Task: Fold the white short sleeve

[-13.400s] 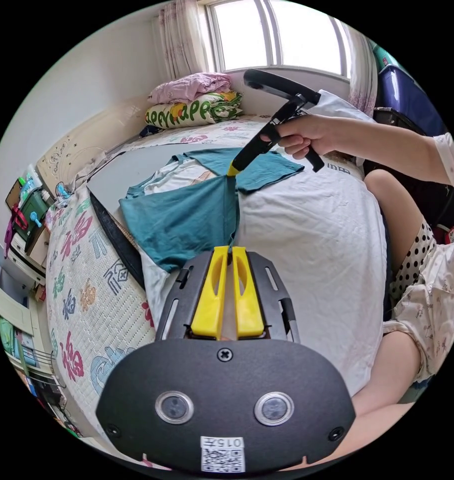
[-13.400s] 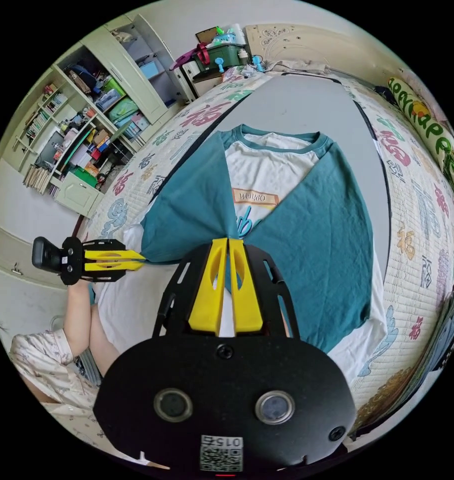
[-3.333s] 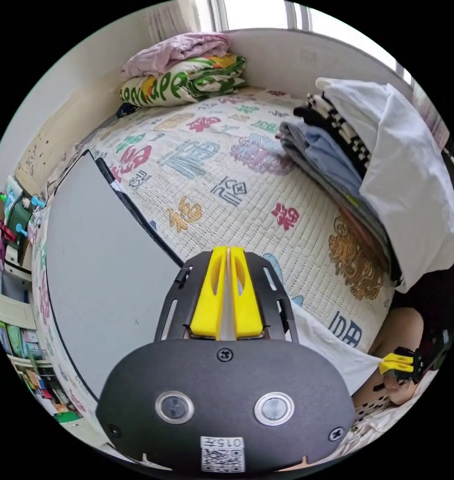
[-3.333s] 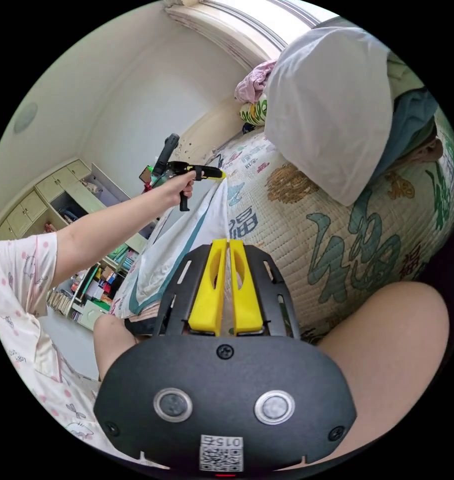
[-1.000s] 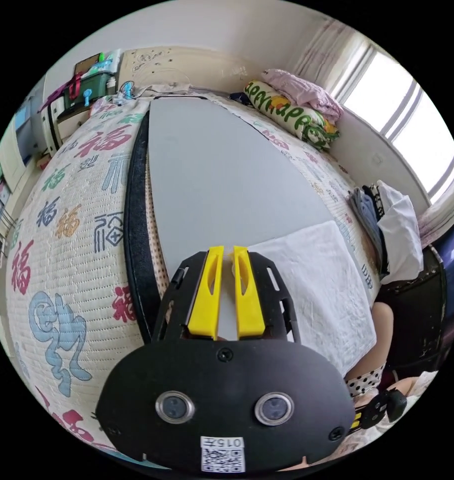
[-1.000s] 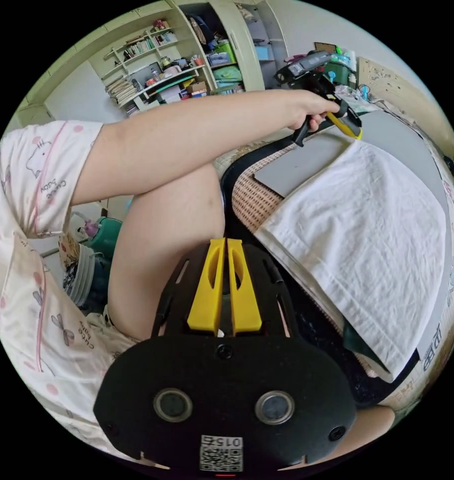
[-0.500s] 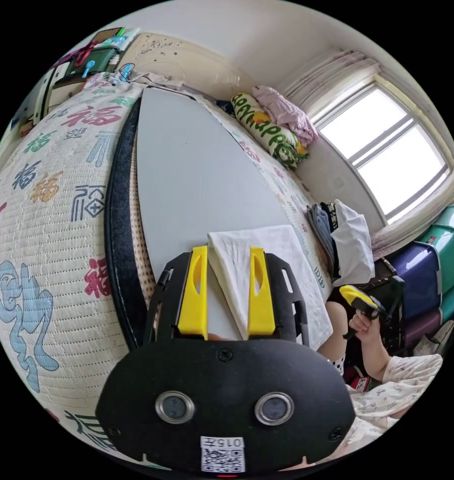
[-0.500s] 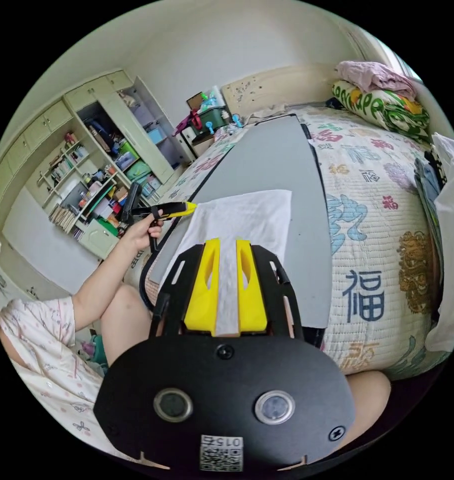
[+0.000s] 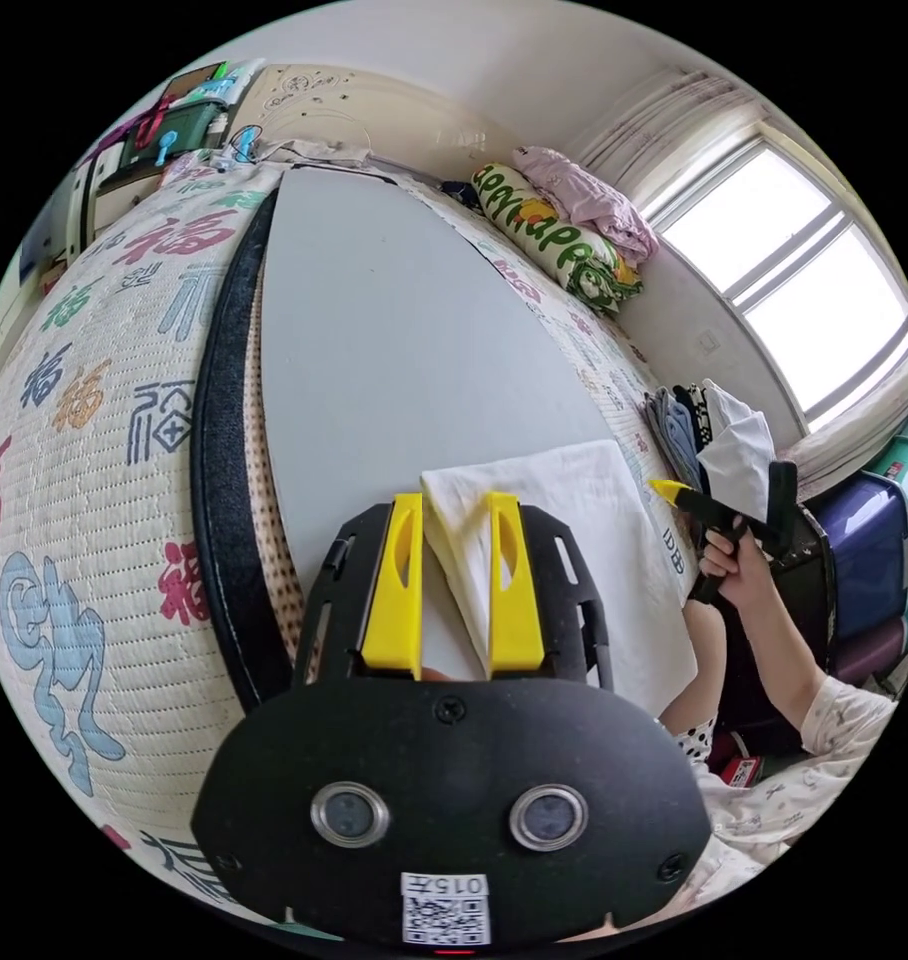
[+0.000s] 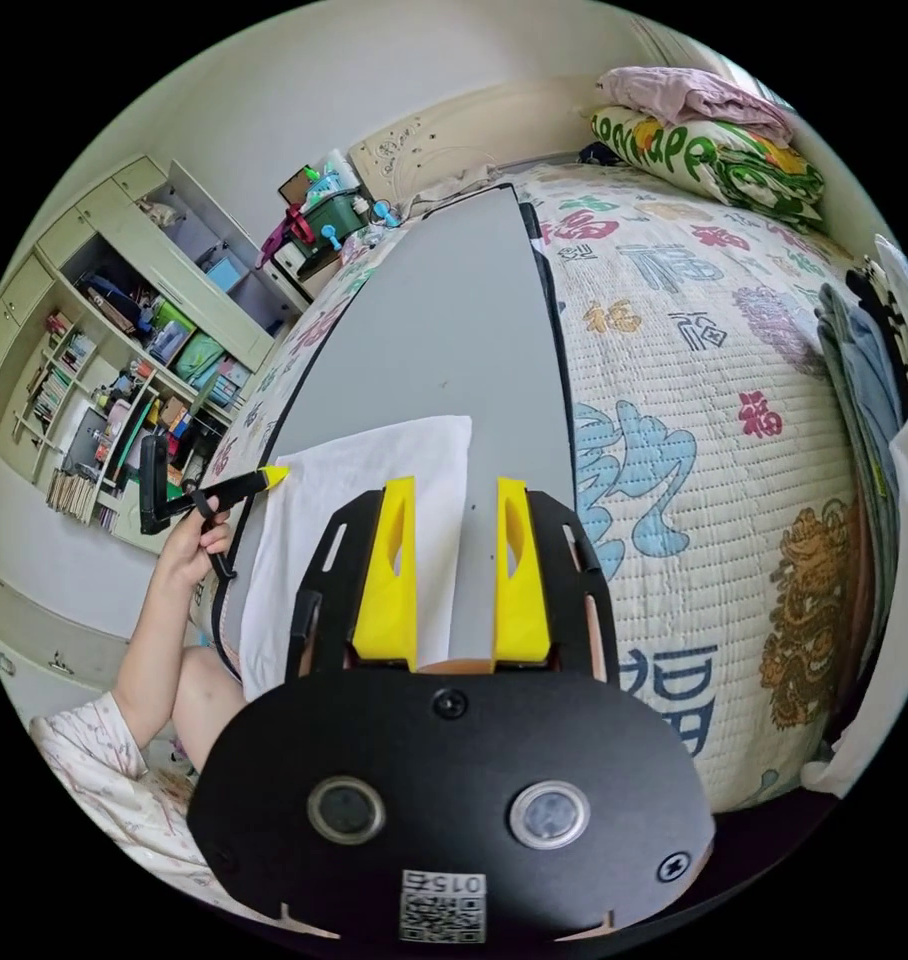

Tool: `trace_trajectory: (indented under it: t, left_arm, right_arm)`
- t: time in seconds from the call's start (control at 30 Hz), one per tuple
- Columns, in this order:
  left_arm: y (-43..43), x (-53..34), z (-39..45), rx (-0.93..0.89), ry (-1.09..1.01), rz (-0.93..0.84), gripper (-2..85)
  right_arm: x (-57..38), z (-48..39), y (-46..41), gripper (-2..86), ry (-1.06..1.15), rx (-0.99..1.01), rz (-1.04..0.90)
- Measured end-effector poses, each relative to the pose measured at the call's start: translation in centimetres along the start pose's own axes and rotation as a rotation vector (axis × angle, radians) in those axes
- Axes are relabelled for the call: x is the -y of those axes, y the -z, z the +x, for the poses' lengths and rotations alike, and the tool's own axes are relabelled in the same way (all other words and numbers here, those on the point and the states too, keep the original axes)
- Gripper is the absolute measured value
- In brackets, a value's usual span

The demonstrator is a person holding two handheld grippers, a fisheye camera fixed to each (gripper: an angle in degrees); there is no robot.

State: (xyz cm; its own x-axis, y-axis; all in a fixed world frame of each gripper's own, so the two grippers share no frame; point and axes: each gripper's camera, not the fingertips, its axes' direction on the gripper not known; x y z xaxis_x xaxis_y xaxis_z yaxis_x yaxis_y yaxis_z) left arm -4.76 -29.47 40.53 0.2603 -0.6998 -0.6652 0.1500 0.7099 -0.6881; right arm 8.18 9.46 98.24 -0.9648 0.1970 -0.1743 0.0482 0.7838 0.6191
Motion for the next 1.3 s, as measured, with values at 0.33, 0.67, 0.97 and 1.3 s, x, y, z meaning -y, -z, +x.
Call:
trace_trajectory:
  t: [0.33,0.67,0.97,1.3]
  left_arm:
    - [6.2,-3.4,-0.6,-0.074,-0.005,-0.041,6.1]
    - [27.9,-13.9,5.3,-0.183,-0.097,0.232,1.9]
    - [72.3,-39.5,18.4,-0.028,-0.297,0.761,1.3]
    - [103.9,-82.6,28.6,0.418,-0.247,0.915,1.1]
  right_arm:
    - [1.1,7.4,-7.3,9.4,0.023,-0.014,-0.086]
    - [-12.6,13.8,4.3,3.4,0.117,0.110,0.164]
    - [-32.7,8.5,25.0,2.8,0.549,0.441,0.493]
    - [-61.5,1.5,16.9,2.4,0.937,0.790,0.298]
